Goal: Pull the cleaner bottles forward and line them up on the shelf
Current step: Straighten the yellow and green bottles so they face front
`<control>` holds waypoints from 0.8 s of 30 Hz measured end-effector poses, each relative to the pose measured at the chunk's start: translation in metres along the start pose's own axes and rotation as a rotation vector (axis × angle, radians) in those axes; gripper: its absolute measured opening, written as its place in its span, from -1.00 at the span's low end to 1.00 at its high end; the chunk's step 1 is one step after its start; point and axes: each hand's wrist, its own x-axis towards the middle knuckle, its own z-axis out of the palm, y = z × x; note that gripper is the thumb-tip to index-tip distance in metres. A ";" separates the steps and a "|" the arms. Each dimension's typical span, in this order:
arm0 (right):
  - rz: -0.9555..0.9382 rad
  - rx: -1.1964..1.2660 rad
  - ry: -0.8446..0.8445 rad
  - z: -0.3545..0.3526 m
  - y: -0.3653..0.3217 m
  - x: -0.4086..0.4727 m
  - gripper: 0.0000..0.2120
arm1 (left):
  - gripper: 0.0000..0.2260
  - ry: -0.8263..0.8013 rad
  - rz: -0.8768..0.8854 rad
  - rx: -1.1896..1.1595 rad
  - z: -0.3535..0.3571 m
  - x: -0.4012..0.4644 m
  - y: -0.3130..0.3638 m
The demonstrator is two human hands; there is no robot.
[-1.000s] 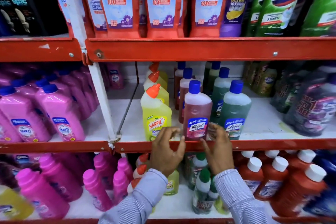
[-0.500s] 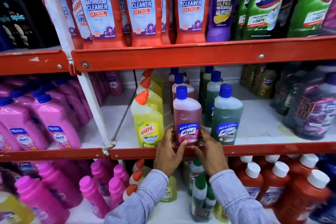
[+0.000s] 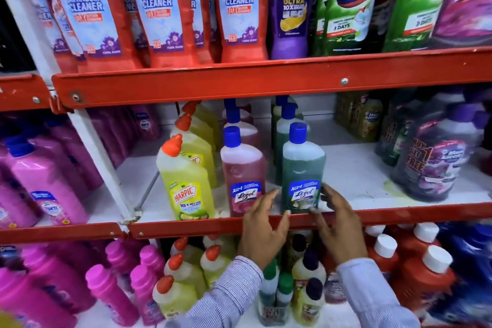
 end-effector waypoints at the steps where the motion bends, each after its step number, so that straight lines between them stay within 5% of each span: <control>1: -0.005 -0.002 -0.075 -0.003 0.002 0.004 -0.49 | -0.55 -0.022 -0.042 0.032 0.008 0.001 0.000; 7: -0.013 -0.011 -0.160 -0.007 0.012 0.012 -0.49 | -0.57 -0.005 -0.119 0.094 0.024 0.010 0.002; 24: 0.024 0.032 -0.041 -0.016 -0.004 0.034 -0.50 | -0.50 0.013 -0.107 0.092 0.013 0.030 0.020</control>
